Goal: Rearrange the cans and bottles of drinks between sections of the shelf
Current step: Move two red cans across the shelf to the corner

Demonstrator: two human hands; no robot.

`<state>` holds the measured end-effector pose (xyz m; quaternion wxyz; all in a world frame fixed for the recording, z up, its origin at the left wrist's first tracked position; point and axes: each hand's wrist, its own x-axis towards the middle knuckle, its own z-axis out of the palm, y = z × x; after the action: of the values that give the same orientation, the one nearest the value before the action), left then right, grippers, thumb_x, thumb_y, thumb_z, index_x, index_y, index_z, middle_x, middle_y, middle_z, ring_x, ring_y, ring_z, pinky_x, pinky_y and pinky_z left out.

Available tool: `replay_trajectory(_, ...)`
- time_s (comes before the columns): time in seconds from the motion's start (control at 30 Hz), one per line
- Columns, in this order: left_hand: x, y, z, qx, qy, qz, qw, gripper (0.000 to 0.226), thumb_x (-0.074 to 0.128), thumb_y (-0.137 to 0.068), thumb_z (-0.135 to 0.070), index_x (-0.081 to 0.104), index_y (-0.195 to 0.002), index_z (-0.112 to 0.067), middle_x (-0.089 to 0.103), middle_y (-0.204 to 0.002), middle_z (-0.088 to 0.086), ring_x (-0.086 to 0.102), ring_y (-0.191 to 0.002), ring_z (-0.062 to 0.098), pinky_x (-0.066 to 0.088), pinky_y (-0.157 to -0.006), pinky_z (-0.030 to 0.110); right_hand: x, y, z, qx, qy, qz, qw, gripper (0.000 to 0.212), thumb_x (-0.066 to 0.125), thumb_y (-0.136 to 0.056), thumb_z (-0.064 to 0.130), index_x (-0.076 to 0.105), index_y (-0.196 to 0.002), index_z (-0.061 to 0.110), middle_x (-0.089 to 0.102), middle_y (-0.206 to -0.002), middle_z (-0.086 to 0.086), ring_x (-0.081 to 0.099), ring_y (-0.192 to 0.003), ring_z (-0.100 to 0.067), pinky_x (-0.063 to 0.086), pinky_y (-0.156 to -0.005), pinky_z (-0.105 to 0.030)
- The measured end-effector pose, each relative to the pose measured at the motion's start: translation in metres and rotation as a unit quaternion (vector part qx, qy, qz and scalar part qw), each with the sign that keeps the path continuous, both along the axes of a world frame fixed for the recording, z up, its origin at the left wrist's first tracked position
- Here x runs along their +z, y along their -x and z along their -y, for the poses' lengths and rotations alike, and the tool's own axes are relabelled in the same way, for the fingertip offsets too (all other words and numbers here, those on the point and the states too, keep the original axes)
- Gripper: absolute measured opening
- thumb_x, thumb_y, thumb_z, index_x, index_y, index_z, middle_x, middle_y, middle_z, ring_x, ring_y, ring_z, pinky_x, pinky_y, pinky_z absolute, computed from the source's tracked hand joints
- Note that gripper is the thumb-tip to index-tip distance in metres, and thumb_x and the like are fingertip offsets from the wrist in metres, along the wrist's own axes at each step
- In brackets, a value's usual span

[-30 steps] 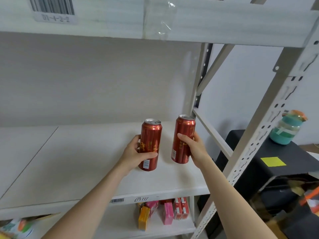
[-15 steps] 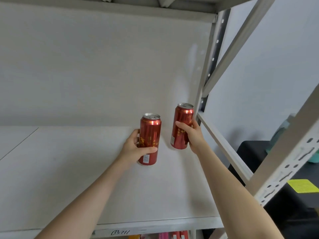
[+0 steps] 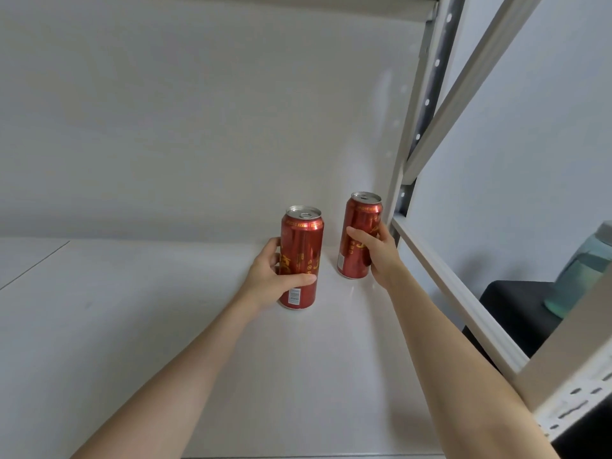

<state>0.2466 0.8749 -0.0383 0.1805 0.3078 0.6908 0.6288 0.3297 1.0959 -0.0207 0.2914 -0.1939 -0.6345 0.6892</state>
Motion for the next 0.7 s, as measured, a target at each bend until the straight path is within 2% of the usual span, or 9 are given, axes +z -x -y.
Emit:
replay_trajectory(0.3, -0.006, 0.004, -0.006, -0.023, -0.002, -0.002, 1.0, 0.08, 0.091, -0.047, -0.033, 0.057, -0.12, -0.034, 0.073, -0.113, -0.003, 0.07, -0.105, 0.015, 0.054, -0.097, 0.043, -0.005, 0.001, -0.005, 0.016, -0.008, 0.002, 1.0, 0.057, 0.078, -0.081, 0.025, 0.054, -0.133, 0.029, 0.066, -0.121, -0.001, 0.062, -0.112, -0.024, 0.048, -0.098, -0.049)
replay_trajectory(0.37, -0.008, 0.004, -0.006, -0.02, 0.019, -0.012, 1.0, 0.079, 0.091, -0.047, -0.039, 0.058, -0.119, -0.038, 0.072, -0.115, -0.005, 0.068, -0.108, 0.014, 0.054, -0.097, 0.043, -0.005, -0.004, -0.001, 0.012, 0.001, 0.003, 1.0, 0.058, 0.077, -0.082, 0.025, 0.052, -0.135, 0.027, 0.065, -0.122, -0.001, 0.062, -0.11, -0.021, 0.05, -0.095, -0.043)
replay_trajectory(0.43, -0.012, 0.004, -0.005, -0.008, 0.038, -0.026, 0.999, 0.074, 0.09, -0.048, -0.046, 0.06, -0.115, -0.043, 0.071, -0.115, -0.006, 0.067, -0.109, 0.015, 0.054, -0.098, 0.045, -0.003, -0.011, 0.003, 0.002, 0.022, -0.002, 1.0, 0.057, 0.075, -0.084, 0.024, 0.052, -0.136, 0.023, 0.065, -0.123, -0.001, 0.062, -0.105, -0.013, 0.049, -0.083, -0.03)
replay_trajectory(0.5, -0.014, 0.004, -0.003, 0.004, 0.045, -0.032, 0.998, 0.068, 0.09, -0.048, -0.048, 0.062, -0.11, -0.046, 0.072, -0.113, -0.007, 0.068, -0.106, 0.015, 0.055, -0.096, 0.046, -0.001, -0.021, 0.008, -0.013, 0.036, -0.01, 0.999, 0.055, 0.073, -0.086, 0.023, 0.051, -0.136, 0.021, 0.065, -0.119, 0.002, 0.061, -0.1, -0.005, 0.043, -0.074, -0.021)
replay_trajectory(0.53, -0.015, 0.003, -0.002, 0.007, 0.046, -0.034, 0.998, 0.066, 0.09, -0.049, -0.048, 0.062, -0.109, -0.047, 0.072, -0.112, -0.008, 0.068, -0.105, 0.014, 0.055, -0.096, 0.046, -0.001, -0.026, 0.01, -0.024, 0.044, -0.014, 0.999, 0.056, 0.073, -0.087, 0.024, 0.049, -0.137, 0.02, 0.064, -0.116, 0.006, 0.059, -0.099, -0.002, 0.041, -0.075, -0.02)
replay_trajectory(0.6, -0.014, 0.001, -0.001, 0.007, 0.045, -0.033, 0.998, 0.065, 0.09, -0.05, -0.046, 0.062, -0.109, -0.047, 0.072, -0.112, -0.008, 0.068, -0.105, 0.014, 0.055, -0.096, 0.046, -0.003, -0.037, 0.013, -0.052, 0.056, -0.016, 0.997, 0.064, 0.073, -0.086, 0.029, 0.044, -0.143, 0.021, 0.059, -0.114, 0.012, 0.057, -0.107, -0.006, 0.038, -0.092, -0.027)
replay_trajectory(0.7, -0.013, -0.004, -0.004, 0.005, 0.043, -0.026, 0.999, 0.066, 0.09, -0.048, -0.046, 0.06, -0.107, -0.049, 0.072, -0.114, -0.006, 0.068, -0.106, 0.015, 0.055, -0.097, 0.046, -0.01, -0.057, 0.02, -0.091, 0.06, -0.01, 0.994, 0.07, 0.073, -0.084, 0.04, 0.043, -0.145, 0.022, 0.056, -0.126, 0.009, 0.05, -0.125, -0.015, 0.034, -0.107, -0.038)
